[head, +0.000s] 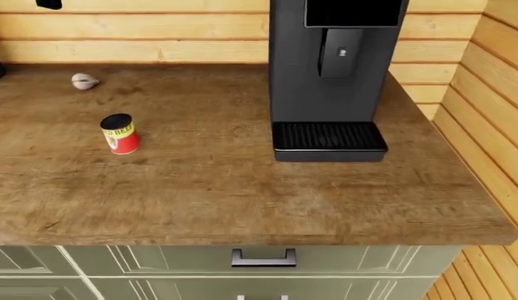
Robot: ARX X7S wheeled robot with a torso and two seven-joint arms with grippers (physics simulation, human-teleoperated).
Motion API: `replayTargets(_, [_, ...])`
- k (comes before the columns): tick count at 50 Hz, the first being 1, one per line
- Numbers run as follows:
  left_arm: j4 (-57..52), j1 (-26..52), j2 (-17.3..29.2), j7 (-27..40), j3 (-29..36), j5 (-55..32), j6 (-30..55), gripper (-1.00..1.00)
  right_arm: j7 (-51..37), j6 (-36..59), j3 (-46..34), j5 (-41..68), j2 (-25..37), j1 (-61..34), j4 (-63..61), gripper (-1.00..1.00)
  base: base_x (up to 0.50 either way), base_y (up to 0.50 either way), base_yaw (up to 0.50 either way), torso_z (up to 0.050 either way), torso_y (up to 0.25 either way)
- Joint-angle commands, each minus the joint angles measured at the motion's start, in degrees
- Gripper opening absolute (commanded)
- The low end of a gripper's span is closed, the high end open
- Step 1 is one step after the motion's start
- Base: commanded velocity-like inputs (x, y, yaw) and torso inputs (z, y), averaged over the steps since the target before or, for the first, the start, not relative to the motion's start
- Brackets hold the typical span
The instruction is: Pick the cans from the counter and place them in their designated side in the cabinet.
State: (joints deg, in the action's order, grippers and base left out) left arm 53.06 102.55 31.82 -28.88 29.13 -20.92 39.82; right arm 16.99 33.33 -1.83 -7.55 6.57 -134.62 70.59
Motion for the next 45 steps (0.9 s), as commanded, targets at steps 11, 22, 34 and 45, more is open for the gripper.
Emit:
replayTargets(11, [0.8,1.3,0.0,-0.8,0.5,0.5,-0.1,1.00,0.4,-0.3,0.1,-0.4,0.0,-0.4,-0.5,-1.00,0.33,0.00,0.00,0.000,0.001])
replayTargets(22, [1.5,1.8,-0.5,-1.1,1.1,1.0,-0.4,1.00,0.4,-0.3,0.1,-0.4,0.0,-0.4,-0.5,-1.00,0.33,0.00,0.00,0.000,0.001])
replayTargets(34, [-0.4,0.8,0.4,-0.4,0.6,0.7,0.5,1.00,0.4,-0.3,0.1,-0.4,0.0,-0.4,-0.5,-1.00,0.33,0.00,0.00,0.000,0.002])
replayTargets(45, [-1.3,0.3,0.7,0.0,0.5,0.5,1.0,1.00,0.4,-0.3,0.1,-0.4,0.0,-0.4,-0.5,-1.00,0.33,0.00,0.00,0.000,0.001])
